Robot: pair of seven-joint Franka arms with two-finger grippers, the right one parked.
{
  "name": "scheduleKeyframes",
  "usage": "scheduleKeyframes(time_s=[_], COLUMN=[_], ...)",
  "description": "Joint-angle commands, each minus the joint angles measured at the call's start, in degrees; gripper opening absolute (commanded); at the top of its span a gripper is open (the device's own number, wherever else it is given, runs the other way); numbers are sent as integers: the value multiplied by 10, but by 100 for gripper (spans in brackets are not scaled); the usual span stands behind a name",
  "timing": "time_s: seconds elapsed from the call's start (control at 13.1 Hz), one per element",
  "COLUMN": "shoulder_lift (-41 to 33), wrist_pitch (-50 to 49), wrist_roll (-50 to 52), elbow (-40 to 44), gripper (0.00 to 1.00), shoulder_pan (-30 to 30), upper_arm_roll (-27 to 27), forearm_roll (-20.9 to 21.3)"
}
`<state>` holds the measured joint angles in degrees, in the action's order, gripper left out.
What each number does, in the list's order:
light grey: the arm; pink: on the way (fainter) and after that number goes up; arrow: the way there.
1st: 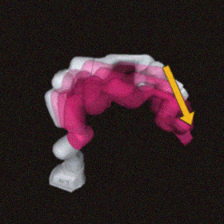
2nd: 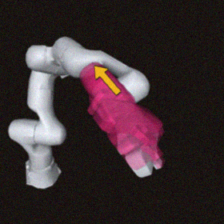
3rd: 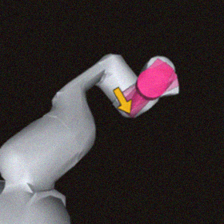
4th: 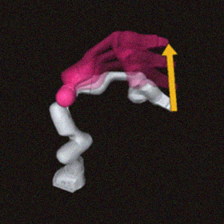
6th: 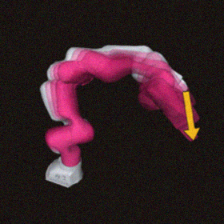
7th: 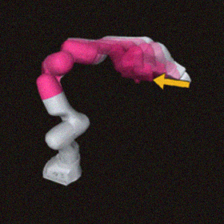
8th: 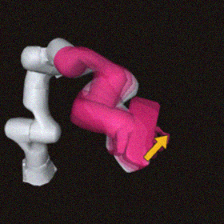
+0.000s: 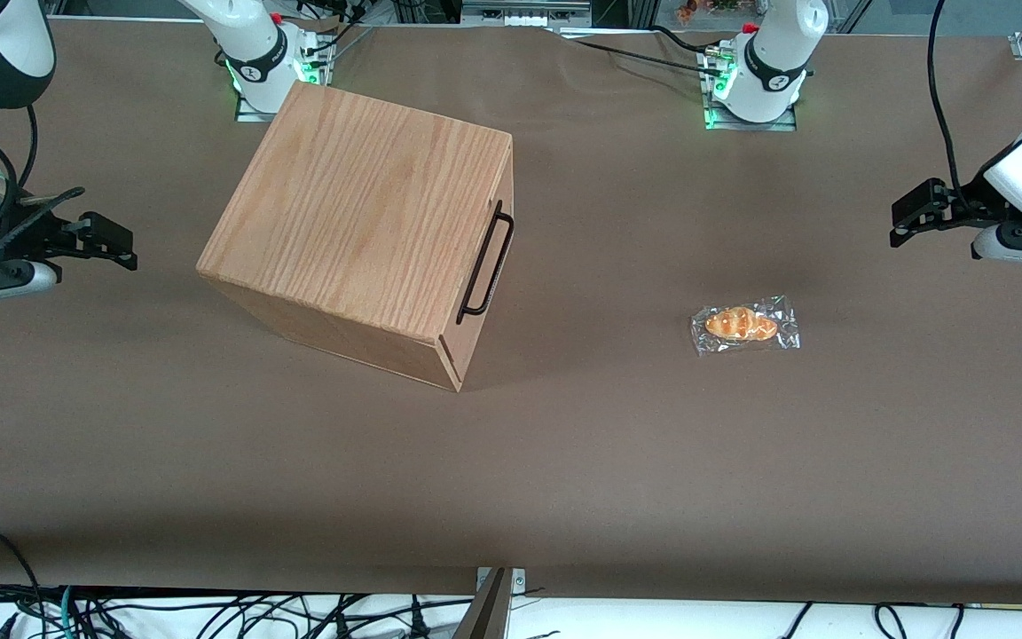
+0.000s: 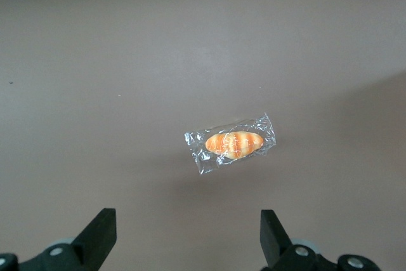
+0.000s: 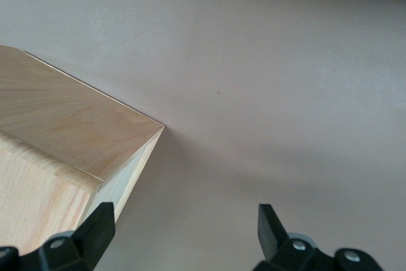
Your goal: Open top drawer with left arm
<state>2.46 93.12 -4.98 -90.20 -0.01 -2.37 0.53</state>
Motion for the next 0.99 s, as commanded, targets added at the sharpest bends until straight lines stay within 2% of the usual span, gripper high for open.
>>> scheduleKeyframes(time_s=[0.0, 0.61, 0.92], shoulder_lift=[-6, -1, 38], wrist_pitch=[5, 7, 7], wrist_roll=[-7, -11, -6], elbow=[-5, -5, -4], gripper=[100, 100, 100], shoulder_pan=[-3, 1, 34], upper_arm_roll=[-2, -2, -11], forearm_roll=[8, 1, -10])
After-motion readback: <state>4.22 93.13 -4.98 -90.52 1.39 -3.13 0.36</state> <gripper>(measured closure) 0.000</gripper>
